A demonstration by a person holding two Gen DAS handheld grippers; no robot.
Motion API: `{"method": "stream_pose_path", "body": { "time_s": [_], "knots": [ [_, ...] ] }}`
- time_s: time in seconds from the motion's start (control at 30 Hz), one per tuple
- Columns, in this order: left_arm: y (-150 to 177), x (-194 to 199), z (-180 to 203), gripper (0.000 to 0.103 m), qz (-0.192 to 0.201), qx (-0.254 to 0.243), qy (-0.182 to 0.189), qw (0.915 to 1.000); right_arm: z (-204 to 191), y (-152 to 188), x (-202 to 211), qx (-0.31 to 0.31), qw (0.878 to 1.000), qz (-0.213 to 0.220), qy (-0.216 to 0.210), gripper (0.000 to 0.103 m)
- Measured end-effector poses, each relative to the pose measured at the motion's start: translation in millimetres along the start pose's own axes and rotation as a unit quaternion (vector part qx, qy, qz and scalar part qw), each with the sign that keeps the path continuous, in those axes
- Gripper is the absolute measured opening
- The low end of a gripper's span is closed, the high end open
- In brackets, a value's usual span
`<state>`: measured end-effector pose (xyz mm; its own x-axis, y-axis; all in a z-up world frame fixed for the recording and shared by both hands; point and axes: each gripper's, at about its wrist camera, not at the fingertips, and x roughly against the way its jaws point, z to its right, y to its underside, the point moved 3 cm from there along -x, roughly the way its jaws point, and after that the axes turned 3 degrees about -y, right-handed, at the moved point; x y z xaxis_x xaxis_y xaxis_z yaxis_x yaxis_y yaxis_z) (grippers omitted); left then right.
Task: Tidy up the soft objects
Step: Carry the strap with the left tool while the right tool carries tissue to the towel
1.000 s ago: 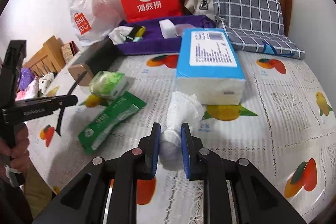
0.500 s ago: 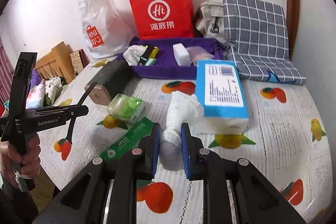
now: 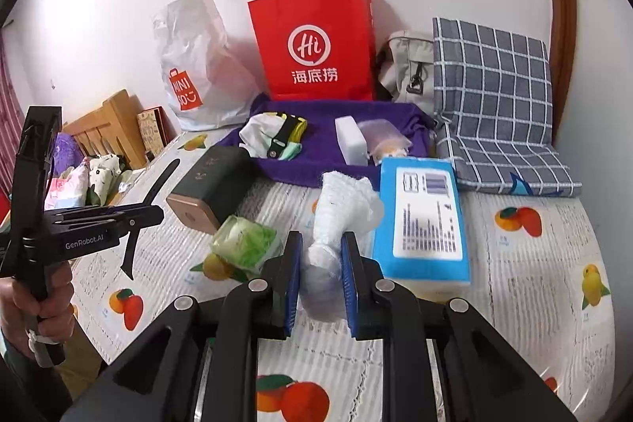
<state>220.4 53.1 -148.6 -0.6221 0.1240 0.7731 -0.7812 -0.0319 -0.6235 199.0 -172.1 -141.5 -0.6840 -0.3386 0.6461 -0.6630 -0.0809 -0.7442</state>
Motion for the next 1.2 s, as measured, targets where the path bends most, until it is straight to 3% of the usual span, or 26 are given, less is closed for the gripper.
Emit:
{"method": "stream_pose_path", "body": {
  "time_s": [0.57,0.73,1.2],
  "knots": [
    [-33,1,4,0.020,0.014,-0.009,-0.010,0.9998,19,-38,-21,-0.015,1.000,-0.001,0.002,0.019],
    [-42,-3,6,0.020,0.017,-0.014,-0.010,0.9997,25,-46,-30,-0.024,1.000,-0.006,-0.018,0.020],
    [-79,-19,1,0.020,0.023,-0.007,-0.019,0.9995,37,-85,-46,-0.007,1.000,0.007,0.002,0.019]
  ]
}}
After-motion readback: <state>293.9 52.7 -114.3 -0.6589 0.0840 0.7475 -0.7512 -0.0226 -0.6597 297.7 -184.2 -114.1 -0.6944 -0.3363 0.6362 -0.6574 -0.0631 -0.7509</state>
